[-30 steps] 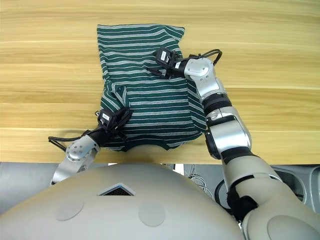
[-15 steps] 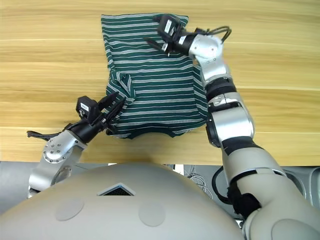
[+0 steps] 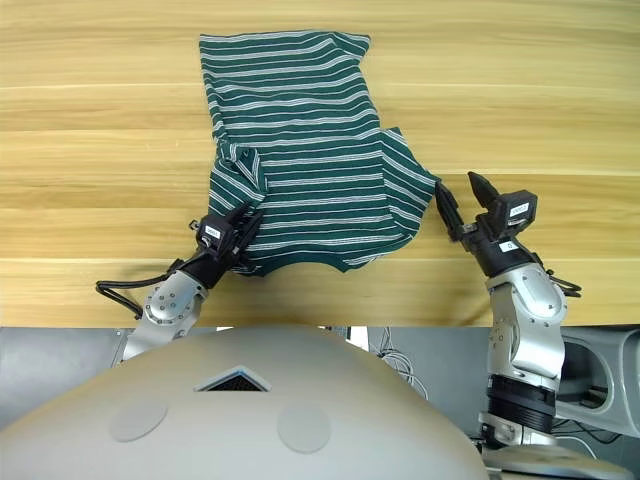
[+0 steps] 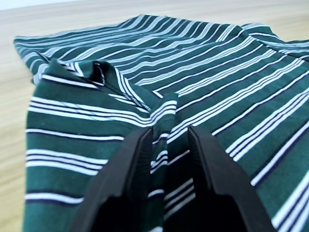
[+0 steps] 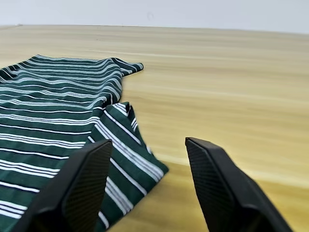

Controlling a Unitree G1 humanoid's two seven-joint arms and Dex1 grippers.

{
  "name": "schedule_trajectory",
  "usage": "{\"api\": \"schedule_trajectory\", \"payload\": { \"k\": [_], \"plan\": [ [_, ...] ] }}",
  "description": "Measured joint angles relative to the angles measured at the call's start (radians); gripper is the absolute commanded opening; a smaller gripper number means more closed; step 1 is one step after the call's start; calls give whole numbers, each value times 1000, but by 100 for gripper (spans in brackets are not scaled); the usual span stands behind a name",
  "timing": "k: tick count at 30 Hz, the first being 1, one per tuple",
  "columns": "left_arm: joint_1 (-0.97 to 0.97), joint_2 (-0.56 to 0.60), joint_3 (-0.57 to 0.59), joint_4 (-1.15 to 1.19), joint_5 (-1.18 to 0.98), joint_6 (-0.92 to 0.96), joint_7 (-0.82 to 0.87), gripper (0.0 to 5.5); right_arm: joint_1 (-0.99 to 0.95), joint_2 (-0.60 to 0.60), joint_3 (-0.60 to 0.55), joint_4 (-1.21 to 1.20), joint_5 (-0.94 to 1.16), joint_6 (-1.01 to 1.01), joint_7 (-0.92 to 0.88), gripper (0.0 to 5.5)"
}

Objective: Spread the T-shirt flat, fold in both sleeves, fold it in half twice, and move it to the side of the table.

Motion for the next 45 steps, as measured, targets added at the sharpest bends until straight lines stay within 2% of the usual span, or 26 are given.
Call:
{"api": "schedule_trajectory", "payload": {
  "k": [2,6,8,15,20,23,26,31,33,36,39,41,45],
  "plan": [
    [-12,-4,2,14,0,-10,0,124,14,4,2,-30,39,163,-68,246],
    [-19,-6,6,27,17,-26,0,124,-26,33,16,-77,108,353,-159,246],
    [-20,-7,7,30,19,-30,-1,124,-57,53,17,-83,127,404,-195,213],
    [-17,-4,10,27,19,-31,-6,124,-84,72,70,-117,118,458,-239,85],
    [-11,4,19,20,19,-29,-11,124,-110,78,107,-74,49,380,-231,3],
    [-2,6,26,13,19,-27,-13,124,-119,80,136,-33,-3,294,-212,3],
    [2,12,30,9,19,-27,-17,124,-124,63,190,28,-147,115,-197,3],
    [5,14,31,6,19,-26,-18,124,-90,-65,330,53,-615,-405,-282,3],
    [4,20,31,4,21,-25,-19,124,-67,-104,388,37,-801,-540,-327,3],
    [1,30,31,2,29,-24,-24,124,-56,-147,443,6,-985,-588,-340,3],
    [-1,32,30,2,34,-24,-29,124,-57,-165,495,6,-1031,-594,-307,3],
    [-1,33,29,3,37,-24,-30,124,-59,-171,535,10,-1034,-578,-252,52],
    [0,43,26,-1,51,-23,-33,124,-70,-177,543,11,-1014,-523,-200,118]
  ]
}}
